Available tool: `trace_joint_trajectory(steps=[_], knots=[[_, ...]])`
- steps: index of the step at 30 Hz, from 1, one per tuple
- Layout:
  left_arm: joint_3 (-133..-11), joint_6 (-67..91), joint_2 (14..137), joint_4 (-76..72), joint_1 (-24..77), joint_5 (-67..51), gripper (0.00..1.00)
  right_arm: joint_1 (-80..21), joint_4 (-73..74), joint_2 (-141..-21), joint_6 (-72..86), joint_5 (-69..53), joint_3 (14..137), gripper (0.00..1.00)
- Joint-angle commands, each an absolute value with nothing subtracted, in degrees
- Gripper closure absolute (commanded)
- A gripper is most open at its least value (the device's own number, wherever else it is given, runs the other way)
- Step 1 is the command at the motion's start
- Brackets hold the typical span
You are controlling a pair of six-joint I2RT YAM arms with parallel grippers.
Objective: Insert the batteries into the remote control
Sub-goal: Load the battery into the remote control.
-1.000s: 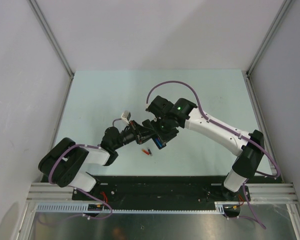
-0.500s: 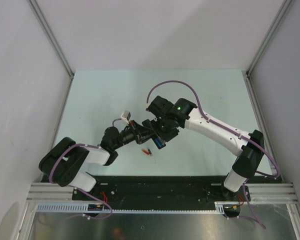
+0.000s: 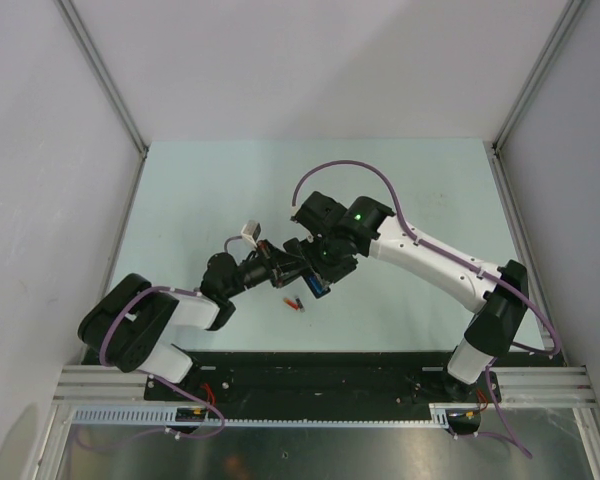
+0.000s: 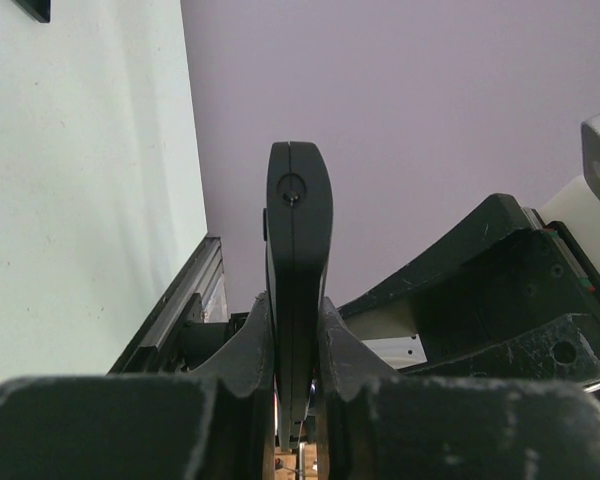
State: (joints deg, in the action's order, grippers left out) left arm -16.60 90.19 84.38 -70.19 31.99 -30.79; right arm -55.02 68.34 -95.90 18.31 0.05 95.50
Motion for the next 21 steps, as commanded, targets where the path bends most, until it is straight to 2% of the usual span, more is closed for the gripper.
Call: trace_joint_trajectory(steps=[1,8,21], knots=[[-16.52,93.25,83.67,-95.98,31.82,-36.56,1.0,-54.75,68.38,-95.01,16.61,4.92,98.17,0.59],[-16.44,92.99,84.37,-95.98,31.29,-36.74,1.0,-54.84,69.26,-95.01,16.61,4.92,99.23,0.55],[-16.17,92.2,85.69,-95.89,30.85,-37.09,1.0,-54.93,70.49,-95.01,16.08,4.13,100.19,0.53]])
